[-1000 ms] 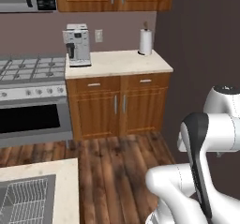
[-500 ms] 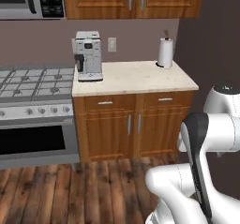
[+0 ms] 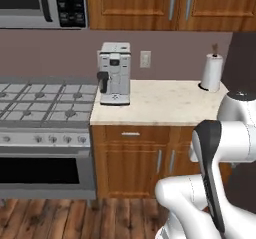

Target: Retrieve the butter from the fridge and place it on a plate on the dining table. Then retrieve the butter knife by the fridge and place it near the plate.

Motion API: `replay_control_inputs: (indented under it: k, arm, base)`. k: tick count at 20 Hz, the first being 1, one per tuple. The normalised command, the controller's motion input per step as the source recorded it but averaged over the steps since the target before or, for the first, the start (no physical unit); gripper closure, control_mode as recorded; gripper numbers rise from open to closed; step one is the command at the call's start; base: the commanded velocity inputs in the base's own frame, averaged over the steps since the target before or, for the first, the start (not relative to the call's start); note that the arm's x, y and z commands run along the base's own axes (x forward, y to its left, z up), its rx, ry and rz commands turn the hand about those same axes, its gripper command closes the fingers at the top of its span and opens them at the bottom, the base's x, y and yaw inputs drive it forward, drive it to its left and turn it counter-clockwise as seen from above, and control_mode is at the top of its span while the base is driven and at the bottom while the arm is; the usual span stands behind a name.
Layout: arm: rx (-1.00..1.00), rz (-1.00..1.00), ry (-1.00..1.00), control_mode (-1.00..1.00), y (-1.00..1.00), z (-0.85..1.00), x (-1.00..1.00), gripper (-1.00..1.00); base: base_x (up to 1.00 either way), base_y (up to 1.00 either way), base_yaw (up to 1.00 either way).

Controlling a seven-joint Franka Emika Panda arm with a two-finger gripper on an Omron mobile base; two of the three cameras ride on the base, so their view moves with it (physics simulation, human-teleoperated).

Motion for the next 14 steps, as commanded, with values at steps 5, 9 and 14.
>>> replay_control_inputs:
  k: [5,9,14]
  arm:
    - [0.0,0.0,0.0,1.0,0.0,0.0,0.0,-1.0]
    - [0.0,0.0,0.0,1.0,0.0,0.0,0.0,-1.0]
    - [0.0,0.0,0.0,1.0,0.0,0.0,0.0,-1.0]
  base:
    - [0.41,0.0,0.56]
    - [0.29,0.01,0.65]
    - [0.74,-0.14,0.78]
